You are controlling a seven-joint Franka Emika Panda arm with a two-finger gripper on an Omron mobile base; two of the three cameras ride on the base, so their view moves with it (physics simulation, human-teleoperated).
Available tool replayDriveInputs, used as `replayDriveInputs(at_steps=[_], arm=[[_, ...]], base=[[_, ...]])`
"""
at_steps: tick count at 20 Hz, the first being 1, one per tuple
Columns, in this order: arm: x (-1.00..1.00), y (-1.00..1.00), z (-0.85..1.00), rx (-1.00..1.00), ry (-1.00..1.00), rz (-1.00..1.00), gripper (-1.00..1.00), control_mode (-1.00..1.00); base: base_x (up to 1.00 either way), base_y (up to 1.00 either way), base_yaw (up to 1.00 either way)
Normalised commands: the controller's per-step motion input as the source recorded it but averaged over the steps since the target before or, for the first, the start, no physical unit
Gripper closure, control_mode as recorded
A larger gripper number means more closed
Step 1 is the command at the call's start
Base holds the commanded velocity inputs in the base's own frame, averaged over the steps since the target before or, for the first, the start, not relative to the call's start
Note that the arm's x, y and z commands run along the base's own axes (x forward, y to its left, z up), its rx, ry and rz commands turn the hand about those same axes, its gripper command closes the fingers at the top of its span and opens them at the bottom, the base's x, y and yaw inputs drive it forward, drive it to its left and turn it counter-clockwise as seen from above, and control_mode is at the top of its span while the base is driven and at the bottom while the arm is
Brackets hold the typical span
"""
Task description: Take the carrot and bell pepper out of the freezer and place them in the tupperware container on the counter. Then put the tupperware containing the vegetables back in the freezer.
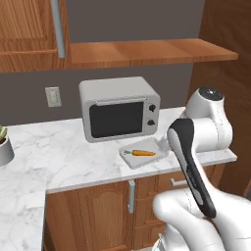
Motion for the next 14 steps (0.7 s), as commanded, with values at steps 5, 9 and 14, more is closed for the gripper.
replayDriveInputs(at_steps=[5,9,14], arm=[[0.79,-0.06,-0.64,0.0,0.03,0.06,1.0,-1.0],[0.86,-0.01,-0.53,0.0,0.1,0.05,1.0,-1.0],[0.75,0.0,-0.38,0.0,0.15,0.03,1.0,-1.0]], base=[[0.0,0.0,0.0],[0.0,0.0,0.0],[0.0,0.0,0.0]])
